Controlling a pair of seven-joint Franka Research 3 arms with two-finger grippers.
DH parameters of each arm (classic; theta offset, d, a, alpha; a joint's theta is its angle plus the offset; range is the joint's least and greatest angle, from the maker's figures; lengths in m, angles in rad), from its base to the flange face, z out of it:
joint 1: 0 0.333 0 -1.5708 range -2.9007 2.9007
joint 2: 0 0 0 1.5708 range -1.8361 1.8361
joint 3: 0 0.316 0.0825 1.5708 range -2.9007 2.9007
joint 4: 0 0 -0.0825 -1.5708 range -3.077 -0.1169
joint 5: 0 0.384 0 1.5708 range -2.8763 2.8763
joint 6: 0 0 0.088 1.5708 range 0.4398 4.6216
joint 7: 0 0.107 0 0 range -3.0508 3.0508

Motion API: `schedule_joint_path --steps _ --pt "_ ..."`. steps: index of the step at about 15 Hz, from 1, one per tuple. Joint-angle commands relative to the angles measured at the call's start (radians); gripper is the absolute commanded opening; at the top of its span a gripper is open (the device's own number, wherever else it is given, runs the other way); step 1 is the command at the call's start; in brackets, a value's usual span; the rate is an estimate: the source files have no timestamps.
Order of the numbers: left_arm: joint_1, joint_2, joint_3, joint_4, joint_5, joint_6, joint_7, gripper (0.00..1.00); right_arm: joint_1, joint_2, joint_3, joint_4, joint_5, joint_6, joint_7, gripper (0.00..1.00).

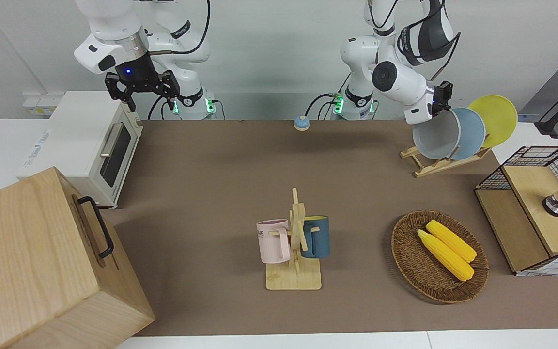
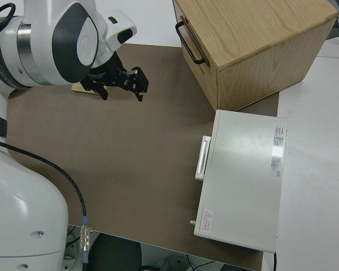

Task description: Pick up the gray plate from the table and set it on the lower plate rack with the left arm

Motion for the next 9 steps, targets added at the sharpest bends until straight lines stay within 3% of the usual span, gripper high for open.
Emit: schedule_joint_path --steps 1,4,9 --pt "-0.014 0.031 0.002 -0.025 0.023 -0.012 -0.079 0.0 -0.007 -0.002 0.007 0.006 0.007 -0.014 0.0 0.99" --pt "-0.023 0.077 0.002 -0.03 0.025 -0.012 -0.15 0.0 -0.007 -0.002 0.005 0.006 0.007 -0.014 -0.001 0.99" --pt "-0.024 0.094 0.002 -0.034 0.023 -0.007 -0.156 0.0 -0.007 -0.002 0.005 0.006 0.007 -0.014 0.0 0.99"
